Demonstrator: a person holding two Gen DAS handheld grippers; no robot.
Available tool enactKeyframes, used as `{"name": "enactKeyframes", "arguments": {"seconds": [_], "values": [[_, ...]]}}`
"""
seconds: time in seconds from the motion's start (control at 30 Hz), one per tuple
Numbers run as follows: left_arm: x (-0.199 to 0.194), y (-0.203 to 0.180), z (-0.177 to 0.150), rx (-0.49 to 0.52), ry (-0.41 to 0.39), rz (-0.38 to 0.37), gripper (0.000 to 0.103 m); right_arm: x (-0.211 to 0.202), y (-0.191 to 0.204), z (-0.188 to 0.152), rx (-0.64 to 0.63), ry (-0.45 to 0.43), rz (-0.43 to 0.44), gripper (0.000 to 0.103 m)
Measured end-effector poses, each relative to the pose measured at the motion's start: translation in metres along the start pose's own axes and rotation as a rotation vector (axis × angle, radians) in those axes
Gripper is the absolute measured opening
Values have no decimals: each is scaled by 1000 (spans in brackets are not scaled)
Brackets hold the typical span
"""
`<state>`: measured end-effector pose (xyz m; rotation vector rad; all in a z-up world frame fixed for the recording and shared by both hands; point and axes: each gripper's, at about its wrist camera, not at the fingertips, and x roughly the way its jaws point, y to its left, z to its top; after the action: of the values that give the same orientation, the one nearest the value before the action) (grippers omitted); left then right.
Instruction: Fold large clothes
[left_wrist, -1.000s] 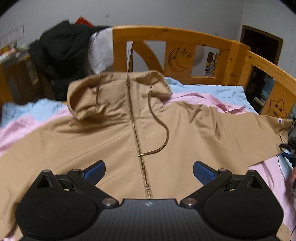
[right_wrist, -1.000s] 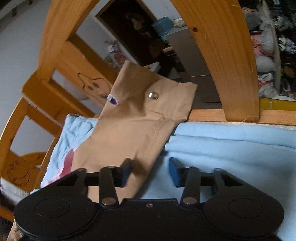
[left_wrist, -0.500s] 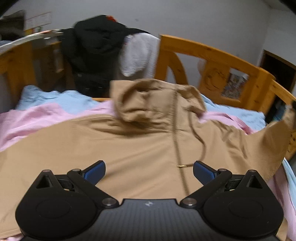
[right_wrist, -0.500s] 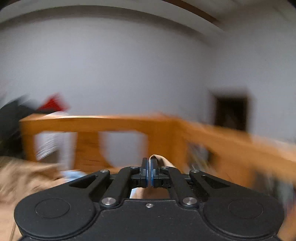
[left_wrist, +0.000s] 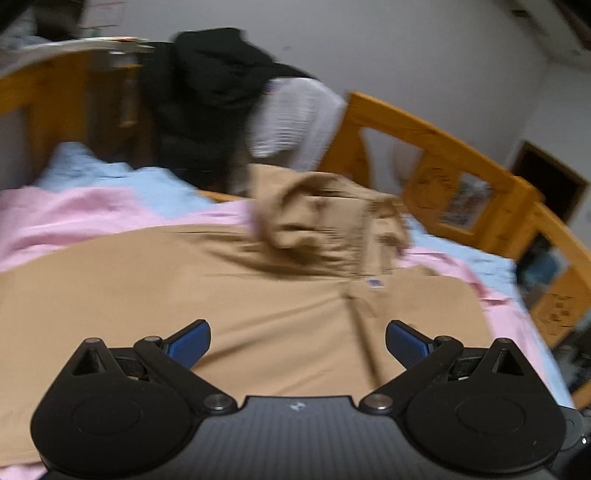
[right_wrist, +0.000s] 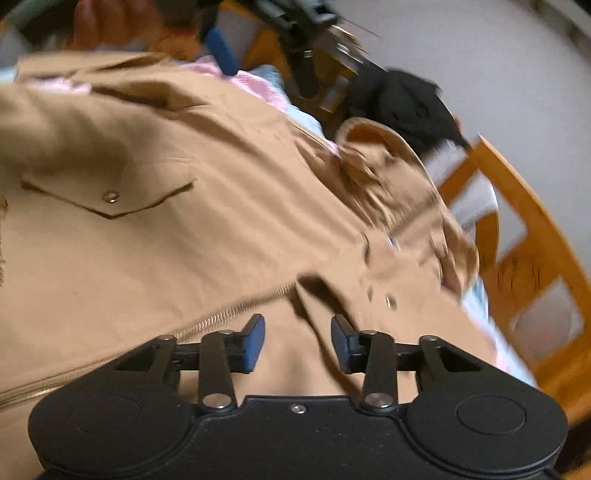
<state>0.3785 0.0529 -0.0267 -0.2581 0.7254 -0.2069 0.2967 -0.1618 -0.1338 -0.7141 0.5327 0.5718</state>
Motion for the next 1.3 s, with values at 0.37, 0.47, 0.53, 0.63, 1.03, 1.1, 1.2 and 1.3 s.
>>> {"name": "enactKeyframes", "arguments": {"seconds": [0.37, 0.47, 0.53, 0.63, 1.03, 1.1, 1.2, 1.3], "values": [[42, -16, 9, -81, 49, -57, 102, 67, -155, -59, 1249, 107, 255, 57], [40, -8, 14, -117, 55, -87, 102, 78, -152, -56, 1369, 67, 167, 21], [39, -2, 19, -141, 73, -133, 102, 73, -144, -34, 1266, 2, 81, 12], [36, 12, 25, -201, 75, -219, 102, 42, -109, 14, 917, -147, 21, 7], [53, 60, 9, -277, 197, -166, 102, -6, 44, 63, 206, -261, 222, 3], [59, 65, 0, -279, 217, -100, 102, -6, 45, 59, 227, -237, 230, 3], [60, 70, -11, -325, 264, -106, 102, -7, 38, 56, 276, -223, 226, 3], [64, 68, -20, -351, 292, -165, 100, -12, 37, 53, 331, -236, 224, 3]]}}
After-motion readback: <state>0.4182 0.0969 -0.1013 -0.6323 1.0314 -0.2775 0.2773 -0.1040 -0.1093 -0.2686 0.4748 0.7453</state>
